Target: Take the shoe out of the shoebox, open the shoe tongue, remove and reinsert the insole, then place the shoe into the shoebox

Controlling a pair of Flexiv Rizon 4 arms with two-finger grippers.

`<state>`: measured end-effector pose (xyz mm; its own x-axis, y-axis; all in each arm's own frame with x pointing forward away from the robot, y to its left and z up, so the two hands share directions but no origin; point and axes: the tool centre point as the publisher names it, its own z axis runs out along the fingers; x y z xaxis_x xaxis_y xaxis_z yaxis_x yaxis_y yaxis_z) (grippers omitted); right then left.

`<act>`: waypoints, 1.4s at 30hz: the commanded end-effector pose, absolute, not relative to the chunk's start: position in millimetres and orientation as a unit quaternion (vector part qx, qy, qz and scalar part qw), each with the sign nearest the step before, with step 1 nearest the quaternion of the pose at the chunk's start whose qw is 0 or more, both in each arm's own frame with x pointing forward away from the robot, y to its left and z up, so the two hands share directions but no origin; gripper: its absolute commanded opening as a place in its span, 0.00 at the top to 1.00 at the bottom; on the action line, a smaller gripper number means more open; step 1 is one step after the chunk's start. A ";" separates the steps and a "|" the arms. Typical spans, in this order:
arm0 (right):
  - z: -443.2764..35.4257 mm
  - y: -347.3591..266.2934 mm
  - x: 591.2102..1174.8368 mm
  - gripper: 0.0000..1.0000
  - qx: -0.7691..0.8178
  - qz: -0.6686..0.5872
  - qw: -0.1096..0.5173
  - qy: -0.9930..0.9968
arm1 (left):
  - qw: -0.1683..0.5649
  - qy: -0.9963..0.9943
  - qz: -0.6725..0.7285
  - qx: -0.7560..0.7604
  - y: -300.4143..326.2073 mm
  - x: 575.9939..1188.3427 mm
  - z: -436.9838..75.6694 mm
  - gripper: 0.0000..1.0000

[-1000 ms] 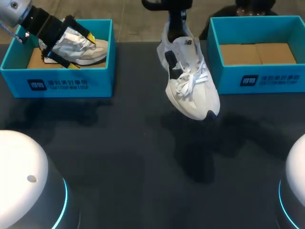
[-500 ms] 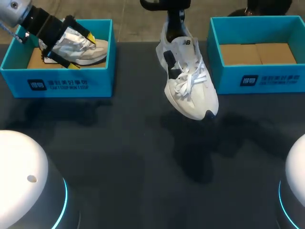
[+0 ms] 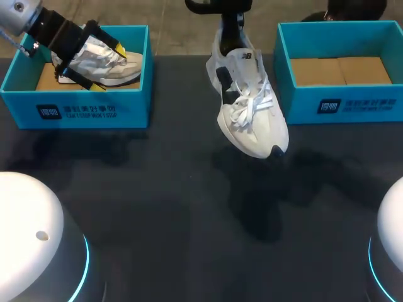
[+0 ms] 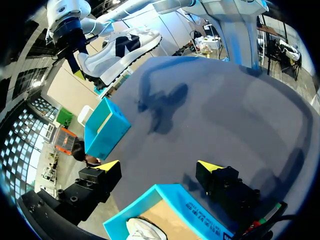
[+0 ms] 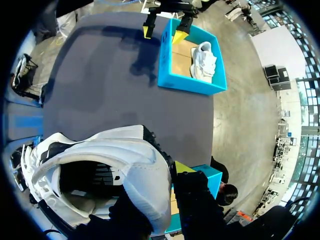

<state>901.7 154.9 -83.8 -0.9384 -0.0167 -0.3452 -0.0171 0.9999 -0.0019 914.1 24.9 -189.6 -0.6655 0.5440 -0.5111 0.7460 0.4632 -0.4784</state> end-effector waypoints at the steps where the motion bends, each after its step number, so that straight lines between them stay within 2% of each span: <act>1: -82.2 155.1 901.9 1.00 -0.008 0.000 0.175 0.985 | 0.144 0.843 -0.348 0.383 25.2 913.9 -188.9 0.00; 4: -80.1 148.8 902.8 1.00 0.000 0.018 0.191 0.981 | 0.144 0.843 -0.348 0.383 25.2 913.9 -188.9 0.00; 10: -80.3 118.5 916.4 1.00 -0.023 0.007 0.164 0.986 | 0.144 0.843 -0.348 0.383 25.2 913.9 -188.9 0.00; 23: -83.9 20.7 957.8 1.00 -0.043 -0.031 0.116 0.992 | 0.144 0.843 -0.348 0.383 25.2 913.9 -188.9 0.00; 42: -97.6 -108.6 1005.3 1.00 -0.005 -0.056 0.105 0.993 | 0.144 0.843 -0.348 0.383 25.2 913.9 -188.9 0.00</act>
<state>1000.8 -93.4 -94.4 -0.9777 -0.0179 -0.2095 0.0103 0.9911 -0.1325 914.1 24.9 -189.6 -0.6655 0.5440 -0.5111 0.7460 0.4632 -0.4784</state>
